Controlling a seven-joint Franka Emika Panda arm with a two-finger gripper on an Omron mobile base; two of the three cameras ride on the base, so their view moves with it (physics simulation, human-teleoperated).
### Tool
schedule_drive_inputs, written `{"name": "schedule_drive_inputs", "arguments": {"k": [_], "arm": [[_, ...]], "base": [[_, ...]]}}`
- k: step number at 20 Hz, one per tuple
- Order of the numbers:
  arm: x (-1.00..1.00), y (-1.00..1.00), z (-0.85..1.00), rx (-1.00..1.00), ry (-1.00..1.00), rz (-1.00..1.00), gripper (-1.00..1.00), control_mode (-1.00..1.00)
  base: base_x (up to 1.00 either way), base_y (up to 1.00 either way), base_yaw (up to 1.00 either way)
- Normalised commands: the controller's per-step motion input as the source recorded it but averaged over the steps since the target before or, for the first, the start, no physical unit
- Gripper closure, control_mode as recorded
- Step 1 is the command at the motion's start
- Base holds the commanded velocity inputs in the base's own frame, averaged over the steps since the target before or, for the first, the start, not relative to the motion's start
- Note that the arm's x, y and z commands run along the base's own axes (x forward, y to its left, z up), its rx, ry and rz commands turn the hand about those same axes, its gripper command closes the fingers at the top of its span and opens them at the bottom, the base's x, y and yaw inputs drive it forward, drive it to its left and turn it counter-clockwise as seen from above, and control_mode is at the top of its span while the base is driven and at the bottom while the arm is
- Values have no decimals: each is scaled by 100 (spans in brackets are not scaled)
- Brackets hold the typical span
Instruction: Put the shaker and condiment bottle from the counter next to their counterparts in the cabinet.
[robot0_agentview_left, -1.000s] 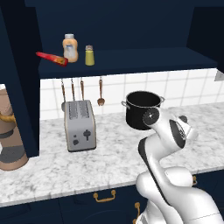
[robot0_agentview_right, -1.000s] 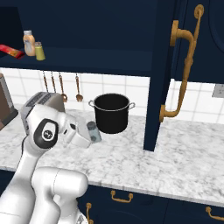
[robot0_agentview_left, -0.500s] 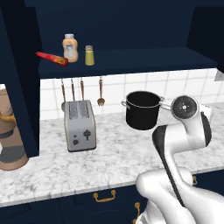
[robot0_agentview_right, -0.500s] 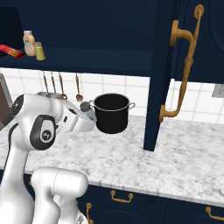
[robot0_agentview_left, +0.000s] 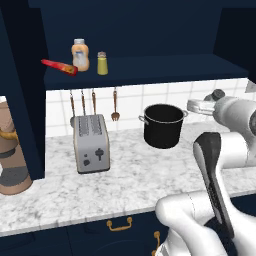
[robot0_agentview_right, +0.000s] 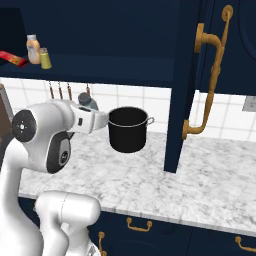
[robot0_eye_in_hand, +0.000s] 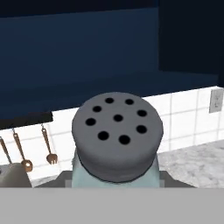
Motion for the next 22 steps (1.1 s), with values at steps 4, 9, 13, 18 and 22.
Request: {"name": "schedule_drive_inputs", "arguments": {"k": [4, 9, 13, 18, 22], "arm": [[0, 37, 79, -2, -7, 43, 100, -100], [0, 41, 65, -5, -1, 38, 100, -100], [3, 67, 6, -22, -3, 19, 100, -100], [35, 45, 25, -4, 0, 20, 100, -100], [31, 28, 4, 0, 0, 19, 100, -100]], "base": [[0, 0, 0], [0, 0, 0], [0, 0, 0], [0, 0, 0], [0, 0, 0]]}}
